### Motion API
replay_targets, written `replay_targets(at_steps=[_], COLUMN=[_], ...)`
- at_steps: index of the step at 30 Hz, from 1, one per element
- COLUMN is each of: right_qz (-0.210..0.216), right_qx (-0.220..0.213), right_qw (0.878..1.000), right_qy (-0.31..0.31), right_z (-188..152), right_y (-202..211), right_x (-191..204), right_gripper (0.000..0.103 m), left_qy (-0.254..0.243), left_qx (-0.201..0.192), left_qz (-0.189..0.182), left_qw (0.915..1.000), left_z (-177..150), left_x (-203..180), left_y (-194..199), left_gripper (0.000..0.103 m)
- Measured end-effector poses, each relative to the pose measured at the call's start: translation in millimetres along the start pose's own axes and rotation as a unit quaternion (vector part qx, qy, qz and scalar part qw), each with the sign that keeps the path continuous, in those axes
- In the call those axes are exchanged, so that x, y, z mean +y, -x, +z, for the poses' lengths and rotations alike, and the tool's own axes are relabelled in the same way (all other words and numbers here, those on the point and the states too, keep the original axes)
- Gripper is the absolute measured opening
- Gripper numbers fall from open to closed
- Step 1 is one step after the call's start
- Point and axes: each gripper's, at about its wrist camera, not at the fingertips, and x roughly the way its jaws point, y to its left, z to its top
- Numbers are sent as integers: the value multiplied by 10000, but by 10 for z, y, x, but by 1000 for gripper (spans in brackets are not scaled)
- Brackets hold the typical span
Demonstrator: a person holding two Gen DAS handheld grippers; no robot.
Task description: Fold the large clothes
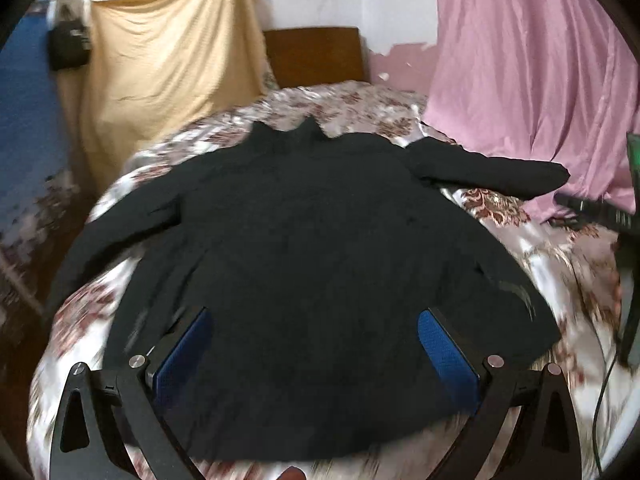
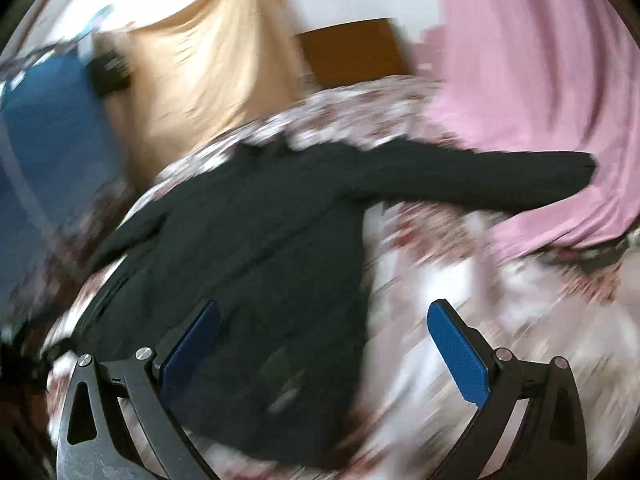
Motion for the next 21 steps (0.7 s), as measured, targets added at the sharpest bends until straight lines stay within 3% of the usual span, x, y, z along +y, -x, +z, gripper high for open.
replay_targets(at_steps=[3, 6, 10, 13, 15, 18, 21], right_qz=[-462, -312, -357, -497, -427, -759, -689], right_qx=[-373, -409, -288, -525, -692, -269, -411], right_qw=[9954, 9850, 9761, 9616, 9437, 9272, 9105], right_qy=[-747, -1647, -2123, -2647, -3205, -3659, -4057], right_z=[457, 752, 967, 971, 887, 771, 693], right_y=[-332, -769, -1217, -1328, -1349, -1436, -1459], right_x=[-671, -1227, -1671, -1991, -2209, -2423, -2528], right_gripper=[102, 102, 102, 102, 102, 102, 102], left_qy=[-96, -232, -341, -333, -316, -299, -311], left_qx=[39, 79, -28, 2, 92, 179, 320], left_qz=[-111, -192, -211, -234, -129, -22, 113], left_qw=[9999, 9995, 9992, 9992, 9994, 9994, 9989], left_z=[352, 702, 1141, 1399, 1535, 1680, 1753], left_x=[-214, -469, -783, -997, -1116, -1258, -1355], left_y=[-511, -1029, -1643, -2059, -2321, -2627, -2867], left_gripper=[103, 103, 103, 103, 103, 103, 103])
